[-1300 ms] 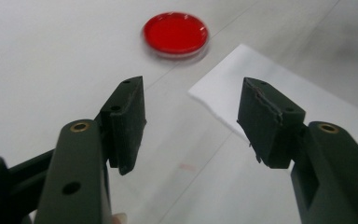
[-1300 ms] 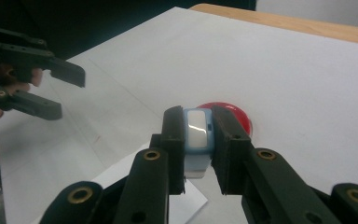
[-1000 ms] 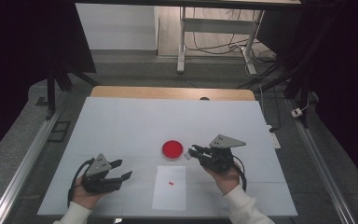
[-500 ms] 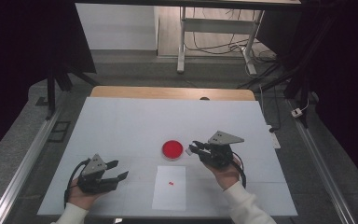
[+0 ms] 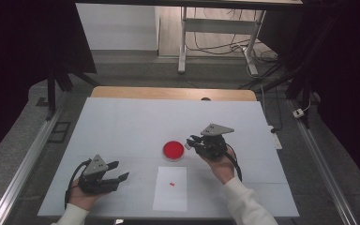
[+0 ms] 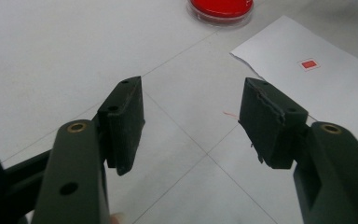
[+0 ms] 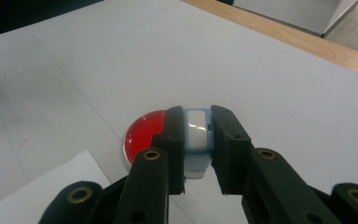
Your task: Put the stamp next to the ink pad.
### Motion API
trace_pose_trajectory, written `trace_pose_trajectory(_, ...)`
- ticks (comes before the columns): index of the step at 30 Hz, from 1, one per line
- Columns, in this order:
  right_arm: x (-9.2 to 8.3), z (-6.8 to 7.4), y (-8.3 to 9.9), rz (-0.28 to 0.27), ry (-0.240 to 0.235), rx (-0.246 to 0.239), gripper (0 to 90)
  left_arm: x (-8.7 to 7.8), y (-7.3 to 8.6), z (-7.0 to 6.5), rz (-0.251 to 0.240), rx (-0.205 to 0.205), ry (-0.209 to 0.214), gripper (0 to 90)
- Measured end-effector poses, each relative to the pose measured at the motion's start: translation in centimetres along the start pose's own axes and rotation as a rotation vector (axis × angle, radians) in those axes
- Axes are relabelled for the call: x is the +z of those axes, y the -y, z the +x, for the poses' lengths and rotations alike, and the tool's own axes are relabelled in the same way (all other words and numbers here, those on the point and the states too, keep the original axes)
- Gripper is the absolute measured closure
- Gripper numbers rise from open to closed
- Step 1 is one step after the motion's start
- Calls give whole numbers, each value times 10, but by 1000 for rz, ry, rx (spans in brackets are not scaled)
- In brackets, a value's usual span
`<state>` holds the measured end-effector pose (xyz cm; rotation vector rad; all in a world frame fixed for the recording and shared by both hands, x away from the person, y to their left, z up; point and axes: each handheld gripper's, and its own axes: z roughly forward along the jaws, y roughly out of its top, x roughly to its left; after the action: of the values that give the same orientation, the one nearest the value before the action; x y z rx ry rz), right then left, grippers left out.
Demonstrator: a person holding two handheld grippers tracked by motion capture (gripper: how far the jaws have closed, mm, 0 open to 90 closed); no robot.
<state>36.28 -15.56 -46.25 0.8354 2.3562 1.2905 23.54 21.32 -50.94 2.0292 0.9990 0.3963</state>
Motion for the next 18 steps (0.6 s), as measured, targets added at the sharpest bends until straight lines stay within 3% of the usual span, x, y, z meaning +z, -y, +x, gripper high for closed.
trace_pose_trajectory(6, 13, -6, 4, 49, 20, 6, 754, 1, 0, 1, 5, -2, 4, 394)
trace_pose_trajectory(18, 26, -15, 8, 92, 41, 3, 755, 0, 1, 2, 4, -9, -2, 394)
